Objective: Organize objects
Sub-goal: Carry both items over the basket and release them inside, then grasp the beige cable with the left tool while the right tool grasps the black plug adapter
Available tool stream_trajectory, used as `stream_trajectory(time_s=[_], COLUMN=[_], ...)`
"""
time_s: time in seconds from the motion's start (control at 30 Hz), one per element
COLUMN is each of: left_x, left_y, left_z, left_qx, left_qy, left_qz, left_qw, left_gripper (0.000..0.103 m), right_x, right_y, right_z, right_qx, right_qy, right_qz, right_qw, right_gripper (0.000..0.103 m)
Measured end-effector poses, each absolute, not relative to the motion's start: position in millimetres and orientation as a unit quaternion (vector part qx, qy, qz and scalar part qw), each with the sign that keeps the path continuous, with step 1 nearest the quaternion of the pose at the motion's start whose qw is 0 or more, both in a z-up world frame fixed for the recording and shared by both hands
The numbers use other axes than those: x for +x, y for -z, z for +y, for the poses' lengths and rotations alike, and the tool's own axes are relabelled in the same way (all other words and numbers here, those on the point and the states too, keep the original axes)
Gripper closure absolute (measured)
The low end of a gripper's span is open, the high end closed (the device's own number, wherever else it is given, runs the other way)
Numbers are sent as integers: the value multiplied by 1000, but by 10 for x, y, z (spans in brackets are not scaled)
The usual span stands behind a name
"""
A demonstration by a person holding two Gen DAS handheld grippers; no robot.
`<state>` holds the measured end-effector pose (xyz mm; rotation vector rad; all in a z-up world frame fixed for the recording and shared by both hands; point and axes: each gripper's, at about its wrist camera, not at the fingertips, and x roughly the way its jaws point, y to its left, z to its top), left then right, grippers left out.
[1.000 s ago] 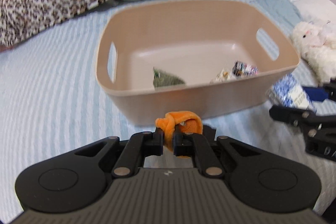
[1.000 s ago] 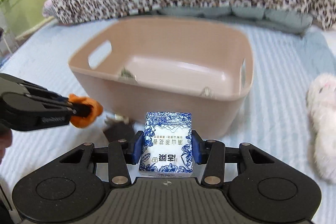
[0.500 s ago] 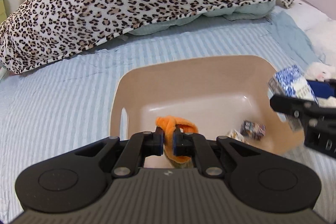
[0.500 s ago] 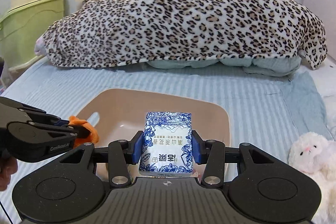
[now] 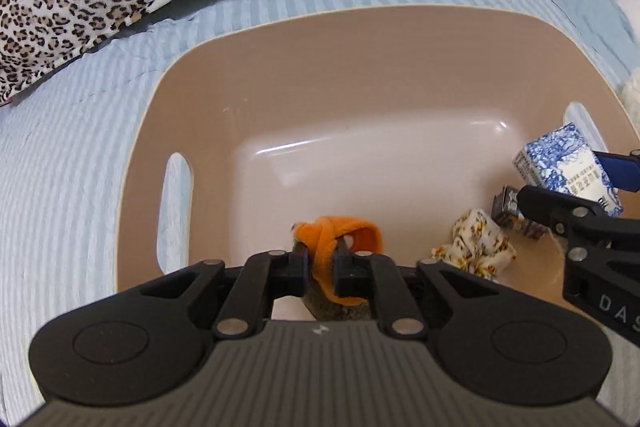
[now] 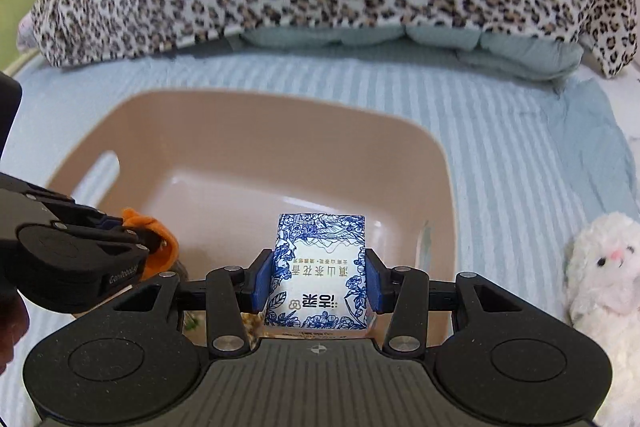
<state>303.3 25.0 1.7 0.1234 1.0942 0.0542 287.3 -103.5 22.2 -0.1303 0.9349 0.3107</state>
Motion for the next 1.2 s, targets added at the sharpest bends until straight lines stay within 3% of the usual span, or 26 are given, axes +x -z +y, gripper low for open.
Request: stream_trajectory(time_s=[0.03, 0.07, 0.1, 0.17, 0.37, 0.5, 0.6, 1.2], left_x=[2998, 2953, 2911, 2798, 2485, 2247, 2093, 1876], left_y=[-33, -53, -96, -204, -478, -598, -607, 254], left_z=[256, 260, 255, 246, 363, 479, 586, 1210], left_qx=[59, 61, 63, 73, 77, 79, 85, 47], left_qy=[-24, -22, -19, -18, -23, -25, -25, -39], left_qz=[516, 514, 511, 493, 470, 468, 468, 520], left_qw=[854, 856, 857, 867, 879, 880, 879, 852], left_gripper=[83, 65, 43, 25, 18, 15, 13, 13], right_x=[2858, 2845, 2821, 2751, 2499, 2303, 2123, 1747], right_y=[-204, -199, -217, -298, -614, -711, -712, 126], right_z=[-1037, -1037, -1040, -1050, -1075, -1081, -1065, -645], right_qx=[-65, -64, -61, -57, -63, -62, -69, -36], right_qy=[-151, -154, -155, -160, -158, -160, -168, -181], right_qz=[451, 451, 447, 435, 403, 404, 407, 471], right_qw=[877, 877, 879, 884, 899, 899, 895, 863], right_gripper=[60, 52, 51, 42, 16, 13, 6, 4])
